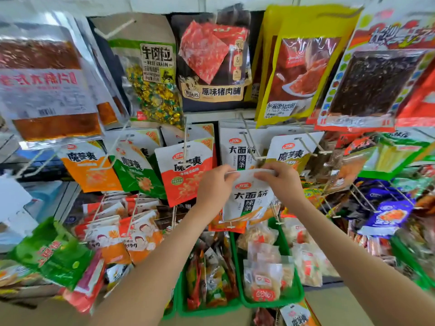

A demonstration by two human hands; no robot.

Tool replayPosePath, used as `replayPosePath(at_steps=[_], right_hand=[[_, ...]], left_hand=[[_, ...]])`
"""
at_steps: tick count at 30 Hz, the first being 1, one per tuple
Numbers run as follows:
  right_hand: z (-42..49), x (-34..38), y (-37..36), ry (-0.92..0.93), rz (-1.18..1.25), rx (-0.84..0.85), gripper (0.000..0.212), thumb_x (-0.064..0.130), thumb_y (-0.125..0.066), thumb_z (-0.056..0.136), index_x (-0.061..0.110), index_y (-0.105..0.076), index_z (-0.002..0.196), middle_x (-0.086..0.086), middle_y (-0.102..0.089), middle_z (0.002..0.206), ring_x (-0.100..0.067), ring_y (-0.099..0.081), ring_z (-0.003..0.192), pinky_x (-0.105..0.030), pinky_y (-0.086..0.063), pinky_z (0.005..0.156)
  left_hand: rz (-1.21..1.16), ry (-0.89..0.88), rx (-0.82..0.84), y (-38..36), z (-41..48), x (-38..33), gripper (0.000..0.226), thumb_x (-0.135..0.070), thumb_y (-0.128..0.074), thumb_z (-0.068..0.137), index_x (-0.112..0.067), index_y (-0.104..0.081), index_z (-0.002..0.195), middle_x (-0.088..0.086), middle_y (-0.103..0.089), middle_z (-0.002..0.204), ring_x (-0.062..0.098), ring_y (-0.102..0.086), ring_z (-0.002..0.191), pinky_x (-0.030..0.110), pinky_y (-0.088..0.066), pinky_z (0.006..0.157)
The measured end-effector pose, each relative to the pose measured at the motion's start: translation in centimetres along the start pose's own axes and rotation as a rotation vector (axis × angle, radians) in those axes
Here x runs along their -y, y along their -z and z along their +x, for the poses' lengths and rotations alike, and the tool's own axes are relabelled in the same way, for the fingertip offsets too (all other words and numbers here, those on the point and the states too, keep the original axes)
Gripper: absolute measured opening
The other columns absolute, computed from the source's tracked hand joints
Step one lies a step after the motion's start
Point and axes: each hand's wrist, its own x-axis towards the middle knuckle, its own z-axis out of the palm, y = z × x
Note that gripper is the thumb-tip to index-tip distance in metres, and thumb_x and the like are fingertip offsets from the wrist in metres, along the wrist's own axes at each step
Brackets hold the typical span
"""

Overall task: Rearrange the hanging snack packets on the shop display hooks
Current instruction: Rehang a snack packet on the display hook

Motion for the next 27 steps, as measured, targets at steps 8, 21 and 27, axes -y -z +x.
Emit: replayPosePath(at_steps=[8, 21, 27], right_hand=[[4.0, -0.8, -1.2, -0.03, -0.056, -0.07, 0.017, 0.022, -0.066, 0.083, 0.009, -0.068, 0.093, -0.004, -0.05, 0.078, -0.013, -0.044, 0.067, -0.02, -0.031, 0.054], [3.3, -1.1, -0.3, 0.053, 0.117, -0.143, 0.018, 0.011, -0.063, 0.084, 0.024, -0.061, 0.074, 0.001, -0.054, 0.078, -0.016, -0.05, 0.078, -0.026, -0.04, 0.068], [5.2, -0.9, -0.8, 0.013, 0.026, -0.07, 0.008, 0.015, -0.062, 0.086, 0.02, -0.069, 0.085, 0.001, -0.058, 0.085, -0.01, -0.052, 0.076, -0.024, -0.036, 0.062]], left_hand=[[-0.046, 0.039, -0.005, -1.6, 3.5, 0.3, 0.019, -0.025, -0.055, 0.094, -0.01, -0.066, 0.098, -0.003, -0.062, 0.077, -0.003, -0.045, 0.054, 0.006, -0.034, 0.051], [-0.15, -0.073, -0.055, -1.4, 4.2, 0.9, 0.019, -0.024, -0.059, 0.092, -0.01, -0.068, 0.1, -0.007, -0.061, 0.079, 0.007, -0.052, 0.065, 0.001, -0.032, 0.054], [-0.179, 0.017, -0.084, -2.2, 4.9, 1.5, 0.02, -0.028, -0.058, 0.092, -0.012, -0.068, 0.098, -0.006, -0.063, 0.076, -0.006, -0.049, 0.051, 0.007, -0.034, 0.05]])
